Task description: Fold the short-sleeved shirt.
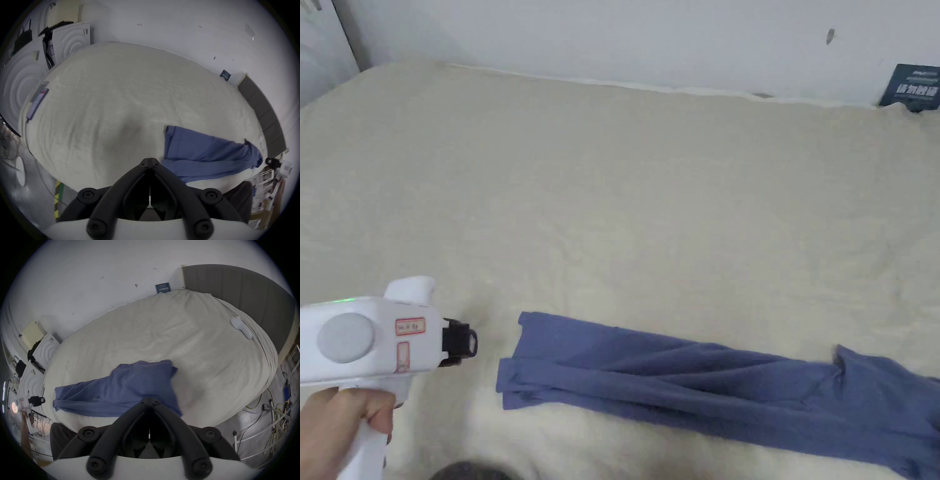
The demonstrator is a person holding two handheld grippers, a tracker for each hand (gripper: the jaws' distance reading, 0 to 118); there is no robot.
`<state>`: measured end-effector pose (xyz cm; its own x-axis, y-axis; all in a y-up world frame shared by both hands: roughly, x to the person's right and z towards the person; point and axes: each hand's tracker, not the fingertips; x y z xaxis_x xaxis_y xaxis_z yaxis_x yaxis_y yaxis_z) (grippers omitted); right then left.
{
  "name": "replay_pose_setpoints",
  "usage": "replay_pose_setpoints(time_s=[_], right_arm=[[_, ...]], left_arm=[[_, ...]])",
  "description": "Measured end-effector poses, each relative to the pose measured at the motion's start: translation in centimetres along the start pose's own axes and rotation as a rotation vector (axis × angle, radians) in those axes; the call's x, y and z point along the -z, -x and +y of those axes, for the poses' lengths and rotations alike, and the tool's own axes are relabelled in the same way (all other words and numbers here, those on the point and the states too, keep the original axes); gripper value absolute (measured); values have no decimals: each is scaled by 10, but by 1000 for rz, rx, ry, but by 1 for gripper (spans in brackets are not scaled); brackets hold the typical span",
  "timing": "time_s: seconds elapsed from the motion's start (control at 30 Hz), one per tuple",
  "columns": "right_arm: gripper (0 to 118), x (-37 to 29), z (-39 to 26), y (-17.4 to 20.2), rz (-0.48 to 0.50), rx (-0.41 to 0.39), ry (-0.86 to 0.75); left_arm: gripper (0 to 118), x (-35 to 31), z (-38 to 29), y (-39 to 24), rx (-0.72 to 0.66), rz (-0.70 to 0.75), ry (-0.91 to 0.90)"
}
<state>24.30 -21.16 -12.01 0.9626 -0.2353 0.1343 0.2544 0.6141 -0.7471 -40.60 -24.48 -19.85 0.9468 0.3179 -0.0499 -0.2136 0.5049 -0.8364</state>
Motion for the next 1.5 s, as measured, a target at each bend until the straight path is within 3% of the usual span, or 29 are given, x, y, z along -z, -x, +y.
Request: replay_pose_setpoints(time_s=[0.13, 0.17, 0.2, 0.23, 0.27, 0.3, 0.33, 0.37, 0.5, 0.63, 0.7, 0.83, 0.87, 0.9, 0.93, 1.0, 1.03, 1.07, 1.3, 1.5], right_arm=[[0, 2, -5, 22, 25, -15, -8], [0, 2, -5, 28, 32, -13, -8], [0, 4, -4, 31, 34, -13, -2], [0, 6, -3, 35, 36, -16, 4], [0, 8, -3, 36, 40, -17, 12], [0, 9, -3, 34, 39, -19, 17], [0, 10, -3, 35, 40, -21, 18], [0, 12, -2, 35, 51, -22, 26], [0, 25, 0, 19, 64, 4, 39], [0, 17, -9, 47, 37, -13, 33], [0, 14, -6, 54, 23, -27, 43], [0, 11, -5, 62, 31, -14, 39], [0, 11, -5, 65, 36, -11, 39], [0, 11, -6, 68, 39, -12, 39], [0, 12, -5, 69, 44, -11, 41], [0, 12, -3, 68, 57, -21, 43], [0, 12, -3, 70, 57, -21, 39], [0, 11, -3, 69, 63, -15, 39], [0, 9, -2, 64, 88, -15, 34], [0, 8, 5, 62, 109, -22, 18]], left_arm=[[0, 16, 8, -3, 21, -58, 32], [8, 21, 10, -1, 10, -103, 51], [67, 25, 13, 1, 3, -129, 43], [116, 29, 15, 4, -23, -164, 61], [117, 39, 23, 10, -38, -187, 83], [115, 51, 24, 15, -28, -208, 151], [115, 55, 31, 16, -149, -338, 3], [115, 62, 30, 24, -133, -322, 126], [115, 77, 41, 24, -194, -495, 247], [115, 106, 27, 34, -229, -631, 296], [115, 119, 24, 30, -323, -761, 330], [115, 141, 29, 29, -279, -727, 325], [109, 142, 32, 30, -280, -731, 324], [65, 142, 34, 32, -258, -719, 320], [4, 137, 30, 27, -235, -677, 314], [5, 138, 28, 28, -194, -454, 276], [5, 139, 27, 33, -224, -562, 326], [5, 134, 26, 22, -266, -572, 311], [5, 93, 26, 13, -279, -541, 250], [5, 46, 34, 72, -287, -396, 153]])
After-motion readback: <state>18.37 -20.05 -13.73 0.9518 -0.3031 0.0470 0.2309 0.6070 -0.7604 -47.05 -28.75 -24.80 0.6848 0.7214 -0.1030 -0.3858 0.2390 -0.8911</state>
